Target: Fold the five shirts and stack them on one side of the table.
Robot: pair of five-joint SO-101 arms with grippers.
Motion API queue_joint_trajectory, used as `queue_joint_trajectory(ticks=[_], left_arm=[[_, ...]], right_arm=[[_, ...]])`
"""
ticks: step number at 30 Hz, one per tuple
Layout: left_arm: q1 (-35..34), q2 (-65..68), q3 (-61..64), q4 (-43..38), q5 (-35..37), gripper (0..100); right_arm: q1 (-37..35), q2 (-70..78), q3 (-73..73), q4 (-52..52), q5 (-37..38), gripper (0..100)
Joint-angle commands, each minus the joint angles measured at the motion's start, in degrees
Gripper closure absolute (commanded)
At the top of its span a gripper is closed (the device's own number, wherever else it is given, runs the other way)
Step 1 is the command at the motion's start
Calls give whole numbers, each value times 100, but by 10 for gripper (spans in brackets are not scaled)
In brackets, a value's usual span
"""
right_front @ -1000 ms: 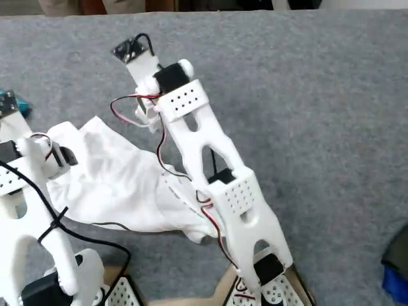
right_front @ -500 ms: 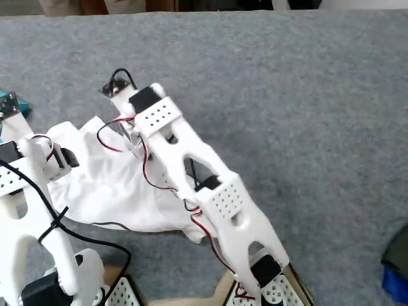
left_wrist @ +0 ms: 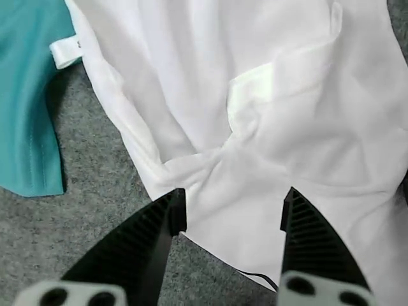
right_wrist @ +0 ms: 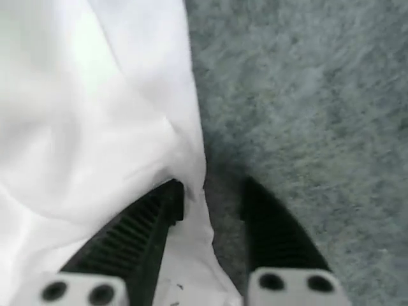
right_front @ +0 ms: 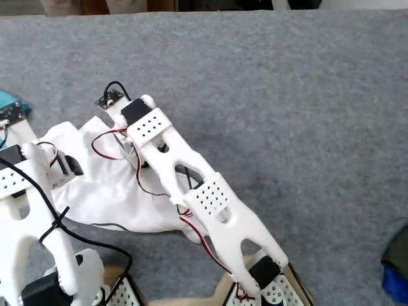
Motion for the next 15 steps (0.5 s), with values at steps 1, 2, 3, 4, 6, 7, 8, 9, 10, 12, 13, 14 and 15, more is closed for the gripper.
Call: queue_joint_trajectory(ticks=[1, 2, 3, 4, 6, 7, 8, 9, 10, 12, 13, 14, 15], left_arm=[[35, -13, -53, -18, 35, 750], [35, -13, -53, -18, 26, 750], [35, -13, -70, -18, 26, 750], [35, -13, -70, -18, 26, 750], [35, -13, -70, -18, 26, 750], [35, -13, -62, -18, 18, 750], [35, -13, -62, -18, 18, 750], [35, -13, -70, -18, 18, 750], [35, -13, -70, -18, 18, 750], [35, -13, -70, -35, 18, 750], [35, -13, -70, -44, 18, 750], [35, -13, -70, -44, 18, 750], [35, -13, -70, -44, 18, 750]], right_arm=[[-127, 215, -462, 62, -53, 988], [-66, 259, -541, 70, -53, 989], [-4, 286, -611, 70, -97, 995], [101, 303, -690, 79, -158, 995], [365, 242, -866, 123, -193, 994], [514, 198, -980, 149, -193, 994], [673, 136, -1059, 149, -193, 994], [840, 66, -1121, 149, -193, 994], [1007, -40, -1138, 149, -185, 994], [1297, -277, -1086, 158, -185, 994], [1420, -400, -1024, 158, -176, 994], [1534, -532, -945, 158, -176, 994], [1648, -673, -848, 158, -176, 994]])
